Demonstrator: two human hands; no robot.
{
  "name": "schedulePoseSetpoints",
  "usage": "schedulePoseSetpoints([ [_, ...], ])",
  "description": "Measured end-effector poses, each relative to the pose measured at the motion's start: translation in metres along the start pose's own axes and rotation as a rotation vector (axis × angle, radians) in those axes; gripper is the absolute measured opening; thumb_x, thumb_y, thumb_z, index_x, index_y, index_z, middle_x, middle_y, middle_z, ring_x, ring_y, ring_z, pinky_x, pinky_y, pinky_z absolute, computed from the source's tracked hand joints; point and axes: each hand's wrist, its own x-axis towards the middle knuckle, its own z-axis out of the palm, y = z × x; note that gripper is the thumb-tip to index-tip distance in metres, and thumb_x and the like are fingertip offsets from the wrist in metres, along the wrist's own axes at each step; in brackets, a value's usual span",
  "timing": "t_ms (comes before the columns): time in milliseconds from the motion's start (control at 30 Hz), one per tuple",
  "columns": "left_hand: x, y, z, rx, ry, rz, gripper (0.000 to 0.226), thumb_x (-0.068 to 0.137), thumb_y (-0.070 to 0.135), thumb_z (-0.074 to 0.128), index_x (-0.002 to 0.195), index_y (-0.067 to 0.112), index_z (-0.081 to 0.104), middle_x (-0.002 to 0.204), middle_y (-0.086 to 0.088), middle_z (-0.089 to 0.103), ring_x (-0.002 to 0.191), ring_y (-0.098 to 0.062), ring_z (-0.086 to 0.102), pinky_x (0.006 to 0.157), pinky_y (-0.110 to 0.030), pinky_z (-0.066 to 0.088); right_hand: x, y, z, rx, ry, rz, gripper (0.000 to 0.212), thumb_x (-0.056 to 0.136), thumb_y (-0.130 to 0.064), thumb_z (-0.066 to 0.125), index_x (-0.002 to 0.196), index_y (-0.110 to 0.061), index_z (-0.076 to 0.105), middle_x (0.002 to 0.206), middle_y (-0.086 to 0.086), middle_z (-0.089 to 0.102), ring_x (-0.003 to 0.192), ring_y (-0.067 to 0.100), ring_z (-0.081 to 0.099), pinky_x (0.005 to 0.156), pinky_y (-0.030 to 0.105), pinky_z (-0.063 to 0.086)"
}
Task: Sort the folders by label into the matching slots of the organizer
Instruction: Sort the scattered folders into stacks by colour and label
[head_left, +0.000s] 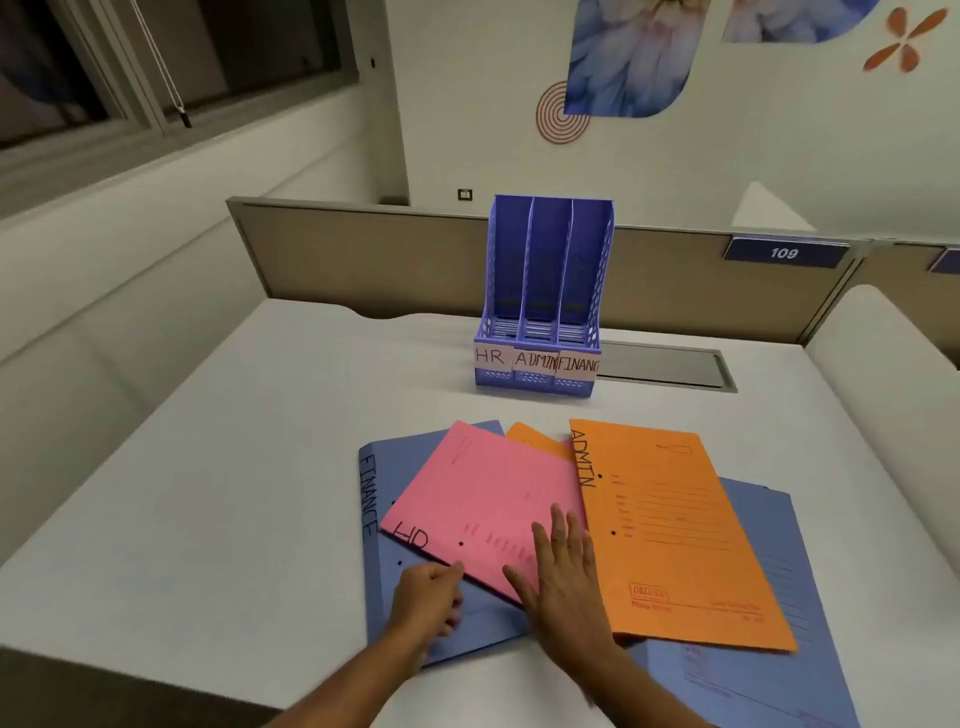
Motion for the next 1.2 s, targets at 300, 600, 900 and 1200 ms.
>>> schedulePoseSetpoints([
  [300, 0.018, 0.011, 0.009, -0.412, -0.057, -0.310, 0.025, 0.095, 0.020, 0.063, 0.112, 0.002, 0.059, 0.111, -0.023, 0.066, 0.084, -0.033, 0.067, 0.061, -0.035, 0.056, 0.001, -0.004, 0.009, -0.023, -0.178, 0.077, 0.078, 0.094, -0.067, 0.009, 0.155, -0.018, 0.002, 0.162, 0.007, -0.018, 0.148, 0.024, -0.021, 0.115, 0.035, -0.024],
  [600, 0.031, 0.016, 0.019, -0.526, -0.026, -0.334, 0.029, 0.090, 0.013, 0.069, 0.113, -0.002, 0.061, 0.101, -0.023, 0.068, 0.079, -0.030, 0.065, 0.061, -0.034, 0.053, 0.006, -0.002, 0.006, 0.038, -0.281, 0.086, 0.078, 0.094, -0.067, 0.012, 0.156, -0.020, 0.005, 0.164, 0.005, -0.009, 0.150, 0.025, -0.013, 0.120, 0.043, -0.010],
  [900, 0.052, 0.022, 0.018, -0.621, 0.051, -0.212, 0.023, 0.093, 0.001, 0.060, 0.115, 0.005, 0.057, 0.113, -0.023, 0.068, 0.103, -0.038, 0.065, 0.080, -0.044, 0.057, 0.018, -0.011, 0.006, 0.145, -0.278, 0.048, 0.079, 0.092, -0.072, 0.013, 0.156, -0.024, 0.008, 0.165, 0.000, -0.005, 0.151, 0.019, -0.010, 0.120, 0.038, -0.008],
  [1200, 0.081, 0.038, -0.060, -0.632, 0.185, 0.061, 0.014, 0.097, 0.010, 0.057, 0.109, 0.014, 0.063, 0.110, -0.014, 0.070, 0.096, -0.029, 0.065, 0.090, -0.042, 0.053, 0.065, -0.029, -0.018, 0.240, -0.027, 0.115, 0.068, 0.097, -0.058, 0.038, 0.151, -0.020, 0.025, 0.164, 0.005, 0.011, 0.151, 0.024, 0.006, 0.122, 0.043, 0.005],
])
